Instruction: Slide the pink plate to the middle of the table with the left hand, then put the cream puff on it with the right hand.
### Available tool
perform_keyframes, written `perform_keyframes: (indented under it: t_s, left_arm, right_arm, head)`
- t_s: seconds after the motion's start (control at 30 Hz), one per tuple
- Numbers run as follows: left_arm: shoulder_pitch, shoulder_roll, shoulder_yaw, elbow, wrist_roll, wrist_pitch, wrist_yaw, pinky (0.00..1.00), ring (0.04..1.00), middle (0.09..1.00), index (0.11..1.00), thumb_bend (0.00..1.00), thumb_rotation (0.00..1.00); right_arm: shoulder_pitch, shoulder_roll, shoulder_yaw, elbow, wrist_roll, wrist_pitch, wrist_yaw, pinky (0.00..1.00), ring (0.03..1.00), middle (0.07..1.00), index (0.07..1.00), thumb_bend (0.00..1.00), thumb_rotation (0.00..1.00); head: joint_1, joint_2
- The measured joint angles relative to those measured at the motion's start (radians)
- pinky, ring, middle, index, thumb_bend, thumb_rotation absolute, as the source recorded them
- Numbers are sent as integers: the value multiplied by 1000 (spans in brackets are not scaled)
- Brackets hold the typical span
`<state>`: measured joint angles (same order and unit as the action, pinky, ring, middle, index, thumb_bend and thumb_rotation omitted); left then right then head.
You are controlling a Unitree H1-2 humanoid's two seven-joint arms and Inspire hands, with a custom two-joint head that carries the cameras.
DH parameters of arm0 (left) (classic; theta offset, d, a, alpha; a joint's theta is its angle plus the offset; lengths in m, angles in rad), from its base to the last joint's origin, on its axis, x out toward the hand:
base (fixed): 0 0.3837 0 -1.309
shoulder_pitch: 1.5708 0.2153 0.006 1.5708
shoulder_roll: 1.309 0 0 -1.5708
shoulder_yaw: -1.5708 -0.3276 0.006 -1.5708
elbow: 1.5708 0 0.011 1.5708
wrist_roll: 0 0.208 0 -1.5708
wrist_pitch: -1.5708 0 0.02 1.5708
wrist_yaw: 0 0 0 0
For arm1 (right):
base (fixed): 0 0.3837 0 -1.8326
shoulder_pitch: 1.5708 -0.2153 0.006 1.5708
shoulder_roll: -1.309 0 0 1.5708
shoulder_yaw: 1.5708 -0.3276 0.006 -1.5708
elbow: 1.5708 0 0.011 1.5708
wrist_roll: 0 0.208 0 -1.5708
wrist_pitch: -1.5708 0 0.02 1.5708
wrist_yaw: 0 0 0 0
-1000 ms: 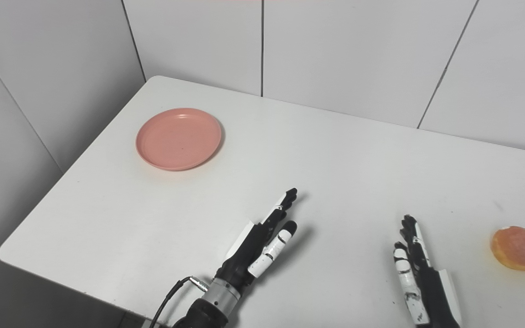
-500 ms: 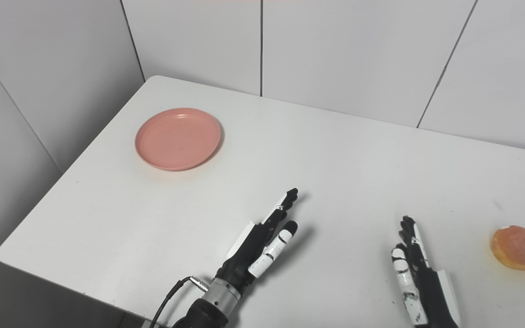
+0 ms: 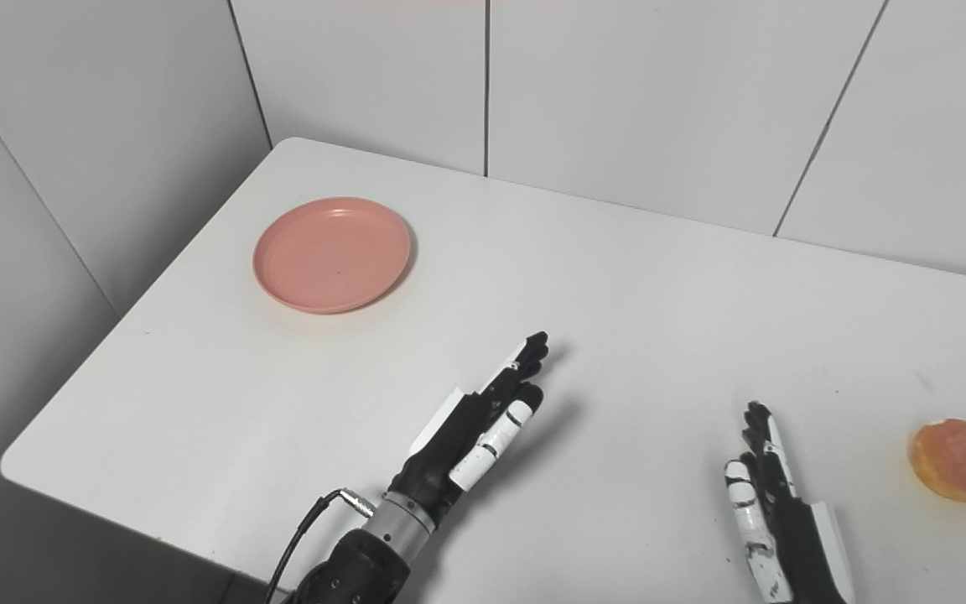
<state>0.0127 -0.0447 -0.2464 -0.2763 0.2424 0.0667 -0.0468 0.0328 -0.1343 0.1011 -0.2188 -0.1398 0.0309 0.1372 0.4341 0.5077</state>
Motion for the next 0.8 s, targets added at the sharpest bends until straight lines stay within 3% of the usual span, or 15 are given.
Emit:
perform_keyframes:
  t_s: [0.33, 0.8]
  left_arm:
    - [-98, 10, 93, -81, -24, 38, -8, 944, 964, 976, 959, 505, 1000]
    - [-231, 97, 246, -132, -91, 75, -11, 984, 976, 989, 977, 496, 1000]
  right_arm:
    - [-4, 4, 1, -2, -16, 4, 0, 1000, 1000, 1000, 1000, 0, 1000]
    - [-5, 4, 1, -6, -10, 12, 1, 1000, 1000, 1000, 1000, 0, 1000]
  head:
    - [0, 8]
    - [9, 9]
